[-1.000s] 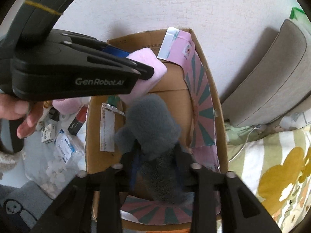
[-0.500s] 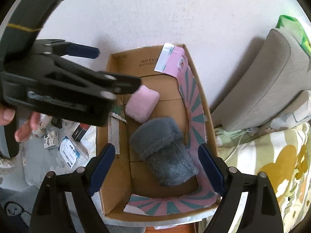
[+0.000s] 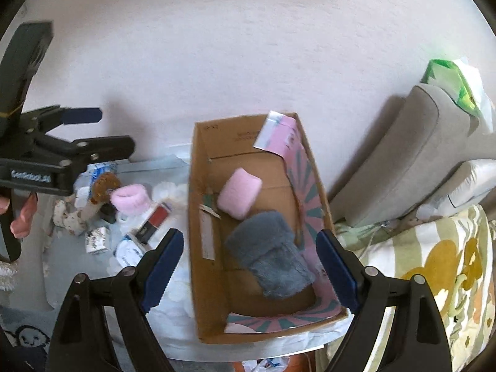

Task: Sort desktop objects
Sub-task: 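Move both tools back over the tray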

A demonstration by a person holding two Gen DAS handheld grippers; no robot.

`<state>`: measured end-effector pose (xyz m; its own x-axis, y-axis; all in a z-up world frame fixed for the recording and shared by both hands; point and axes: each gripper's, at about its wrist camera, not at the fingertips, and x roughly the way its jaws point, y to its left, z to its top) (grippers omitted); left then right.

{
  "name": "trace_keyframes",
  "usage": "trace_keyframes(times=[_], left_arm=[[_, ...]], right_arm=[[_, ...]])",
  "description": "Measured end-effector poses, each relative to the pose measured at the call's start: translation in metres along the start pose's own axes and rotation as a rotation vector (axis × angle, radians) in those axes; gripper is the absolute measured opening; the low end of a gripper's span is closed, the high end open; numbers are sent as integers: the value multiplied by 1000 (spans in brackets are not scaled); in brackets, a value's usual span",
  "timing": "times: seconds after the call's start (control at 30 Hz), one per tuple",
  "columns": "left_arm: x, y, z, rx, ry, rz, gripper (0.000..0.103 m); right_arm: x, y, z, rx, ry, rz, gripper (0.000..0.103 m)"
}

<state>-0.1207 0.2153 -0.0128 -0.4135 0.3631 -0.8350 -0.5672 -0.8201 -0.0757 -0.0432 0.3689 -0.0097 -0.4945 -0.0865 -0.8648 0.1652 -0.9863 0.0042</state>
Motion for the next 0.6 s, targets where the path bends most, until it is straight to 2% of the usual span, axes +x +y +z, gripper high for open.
trace_keyframes(times=[0.17,0.6], left_arm=[[-26,32,-17,-48,-30,35,103],[-80,113,-75,-221,-72,151,103]], right_arm=[[-3,17,12,-48,-26,2,85],[0,76,43,-163,-62,86,85]])
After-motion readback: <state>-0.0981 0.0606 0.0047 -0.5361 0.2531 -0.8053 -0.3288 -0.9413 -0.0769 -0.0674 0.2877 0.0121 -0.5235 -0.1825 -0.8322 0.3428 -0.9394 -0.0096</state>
